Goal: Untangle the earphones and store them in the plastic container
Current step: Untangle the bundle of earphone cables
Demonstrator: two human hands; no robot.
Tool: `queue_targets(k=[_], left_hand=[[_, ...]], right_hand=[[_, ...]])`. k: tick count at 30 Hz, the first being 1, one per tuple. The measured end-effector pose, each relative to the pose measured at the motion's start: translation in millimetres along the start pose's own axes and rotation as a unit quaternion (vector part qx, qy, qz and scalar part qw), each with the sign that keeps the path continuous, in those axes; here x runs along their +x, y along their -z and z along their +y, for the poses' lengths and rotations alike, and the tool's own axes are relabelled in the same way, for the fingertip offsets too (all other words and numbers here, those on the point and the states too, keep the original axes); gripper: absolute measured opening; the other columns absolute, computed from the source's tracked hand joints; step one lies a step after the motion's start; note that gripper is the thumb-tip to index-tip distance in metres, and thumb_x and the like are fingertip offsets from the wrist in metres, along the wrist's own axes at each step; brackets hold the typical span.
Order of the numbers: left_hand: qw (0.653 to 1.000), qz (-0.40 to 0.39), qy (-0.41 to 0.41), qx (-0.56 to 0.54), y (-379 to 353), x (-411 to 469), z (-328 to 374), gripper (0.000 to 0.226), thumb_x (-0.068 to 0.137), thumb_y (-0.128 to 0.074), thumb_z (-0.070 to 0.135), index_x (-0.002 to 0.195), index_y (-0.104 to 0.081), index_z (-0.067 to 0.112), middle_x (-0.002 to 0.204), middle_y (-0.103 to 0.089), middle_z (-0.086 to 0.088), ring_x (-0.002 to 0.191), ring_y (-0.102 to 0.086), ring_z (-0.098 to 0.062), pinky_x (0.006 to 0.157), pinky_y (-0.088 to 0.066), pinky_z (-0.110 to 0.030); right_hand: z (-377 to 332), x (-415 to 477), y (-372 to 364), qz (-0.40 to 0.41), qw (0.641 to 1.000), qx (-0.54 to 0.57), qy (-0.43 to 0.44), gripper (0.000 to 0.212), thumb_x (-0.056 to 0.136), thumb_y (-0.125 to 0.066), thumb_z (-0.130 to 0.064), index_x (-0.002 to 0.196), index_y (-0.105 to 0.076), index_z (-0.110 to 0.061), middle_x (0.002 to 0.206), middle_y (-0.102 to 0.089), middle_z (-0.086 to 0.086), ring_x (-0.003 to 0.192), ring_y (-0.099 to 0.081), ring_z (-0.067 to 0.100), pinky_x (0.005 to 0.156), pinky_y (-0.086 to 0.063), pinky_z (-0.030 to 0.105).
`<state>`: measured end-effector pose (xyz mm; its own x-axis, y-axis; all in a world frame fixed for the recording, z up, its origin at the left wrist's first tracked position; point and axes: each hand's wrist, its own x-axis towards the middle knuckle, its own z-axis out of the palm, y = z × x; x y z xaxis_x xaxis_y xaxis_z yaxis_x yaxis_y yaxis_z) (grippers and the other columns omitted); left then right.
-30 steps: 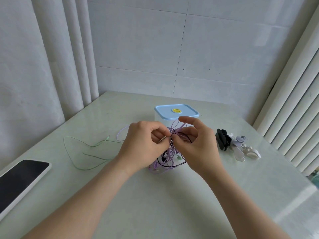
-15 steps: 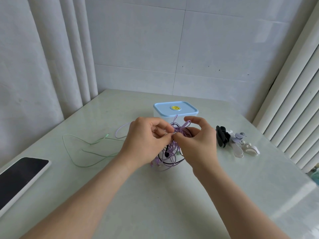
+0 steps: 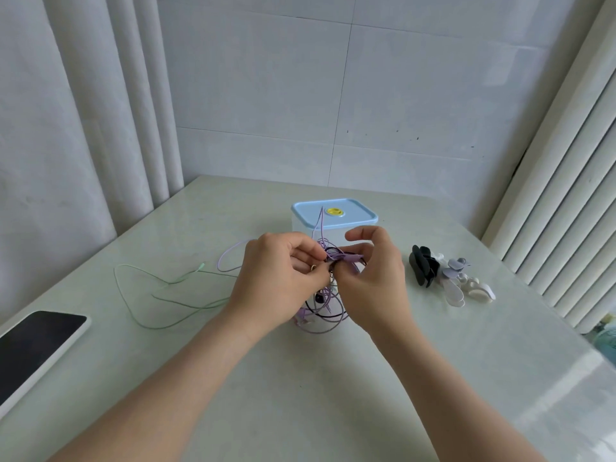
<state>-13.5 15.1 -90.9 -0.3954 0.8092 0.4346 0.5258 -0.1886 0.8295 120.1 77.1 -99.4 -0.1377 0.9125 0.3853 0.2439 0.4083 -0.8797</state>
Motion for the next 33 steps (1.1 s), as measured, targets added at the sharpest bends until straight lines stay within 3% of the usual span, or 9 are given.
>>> queue_targets(k=[4, 10, 15, 19, 21, 23, 26, 30, 33], left_hand=[[0.999, 0.003, -0.024, 0.027, 4.4, 3.9, -3.4, 0.009, 0.080, -0.085, 0.011, 0.085, -0.081, 0.018, 0.066, -0.075, 0.009, 0.064, -0.074, -0.004, 0.070, -0.058, -0.016], [0.998, -0.004, -0.045, 0.048, 8.0, 7.3, -8.8, 0.010, 0.087, -0.077, 0.009, 0.089, -0.083, 0.017, 0.062, -0.073, 0.011, 0.058, -0.068, 0.001, 0.065, -0.046, -0.007], [0.999, -0.025, -0.036, 0.018, 9.5, 11.3, -13.8, 0.013, 0.095, -0.070, 0.007, 0.095, -0.081, 0.016, 0.070, -0.078, 0.006, 0.068, -0.076, -0.004, 0.068, -0.054, -0.013], [0.992, -0.080, -0.002, -0.095, 12.9, 15.7, -13.7, 0.017, 0.101, -0.064, 0.000, 0.101, -0.077, 0.011, 0.084, -0.080, -0.007, 0.075, -0.075, -0.012, 0.073, -0.055, -0.018], [0.978, -0.093, 0.020, -0.187, 16.5, 17.7, -10.6, 0.020, 0.103, -0.059, -0.003, 0.106, -0.075, 0.010, 0.092, -0.079, -0.006, 0.080, -0.069, -0.012, 0.084, -0.057, -0.026], [0.929, -0.098, 0.069, -0.350, 23.6, 20.4, -2.8, 0.021, 0.102, -0.055, -0.004, 0.111, -0.071, 0.007, 0.089, -0.071, -0.004, 0.078, -0.065, -0.016, 0.089, -0.058, -0.037], [0.846, -0.140, 0.129, -0.499, 41.3, 21.1, 9.3, 0.028, 0.093, -0.055, 0.010, 0.117, -0.069, 0.008, 0.086, -0.068, -0.009, 0.068, -0.066, -0.021, 0.073, -0.064, -0.043], [0.845, -0.283, 0.131, -0.435, 56.7, 14.3, 12.5, 0.033, 0.098, -0.052, 0.018, 0.114, -0.081, 0.015, 0.112, -0.077, -0.017, 0.089, -0.079, -0.029, 0.069, -0.065, -0.036], [0.871, -0.292, 0.108, -0.380, 55.0, 13.4, 8.3, 0.028, 0.099, -0.059, 0.006, 0.119, -0.077, 0.013, 0.127, -0.074, -0.017, 0.106, -0.076, -0.034, 0.072, -0.065, -0.035]], right_hand=[[-0.8, -0.5, -2.4, -0.014, 0.995, -0.090, 0.046, 0.038, 0.086, -0.064, -0.007, 0.113, -0.063, -0.033, 0.093, -0.071, -0.016, 0.101, -0.066, 0.007, 0.099, -0.051, 0.048], [2.5, 2.0, -2.9, -0.051, 0.997, -0.034, 0.050, 0.040, 0.090, -0.067, 0.000, 0.121, -0.070, -0.025, 0.099, -0.078, -0.010, 0.094, -0.072, -0.001, 0.082, -0.054, 0.017], [4.9, 7.0, 2.1, -0.075, 0.993, 0.090, -0.014, 0.036, 0.093, -0.063, 0.010, 0.109, -0.069, -0.021, 0.088, -0.081, 0.001, 0.081, -0.073, 0.015, 0.083, -0.061, 0.041], [5.0, 10.0, 8.2, -0.086, 0.979, 0.170, -0.069, 0.027, 0.097, -0.068, 0.004, 0.112, -0.069, -0.020, 0.092, -0.080, 0.010, 0.079, -0.067, 0.018, 0.075, -0.053, 0.033], [7.7, 12.7, 10.4, -0.062, 0.977, 0.183, -0.093, 0.025, 0.099, -0.067, 0.001, 0.116, -0.068, -0.018, 0.086, -0.079, 0.006, 0.072, -0.063, 0.015, 0.064, -0.049, 0.023], [10.1, 15.6, 12.3, -0.041, 0.976, 0.186, -0.105, 0.026, 0.099, -0.066, -0.001, 0.119, -0.067, -0.018, 0.081, -0.077, -0.001, 0.066, -0.063, 0.012, 0.057, -0.048, 0.016], [11.8, 17.5, 15.0, -0.035, 0.974, 0.195, -0.109, 0.027, 0.100, -0.067, -0.004, 0.120, -0.065, -0.022, 0.081, -0.077, -0.003, 0.067, -0.064, 0.014, 0.055, -0.047, 0.016], [10.4, 17.2, 15.0, -0.051, 0.971, 0.208, -0.105, 0.023, 0.101, -0.068, -0.007, 0.120, -0.066, -0.019, 0.094, -0.081, 0.004, 0.080, -0.069, 0.019, 0.080, -0.057, 0.033], [10.0, 16.4, 15.7, -0.066, 0.969, 0.219, -0.094, 0.023, 0.101, -0.068, -0.007, 0.122, -0.066, -0.016, 0.100, -0.081, 0.008, 0.082, -0.069, 0.019, 0.083, -0.058, 0.034]])
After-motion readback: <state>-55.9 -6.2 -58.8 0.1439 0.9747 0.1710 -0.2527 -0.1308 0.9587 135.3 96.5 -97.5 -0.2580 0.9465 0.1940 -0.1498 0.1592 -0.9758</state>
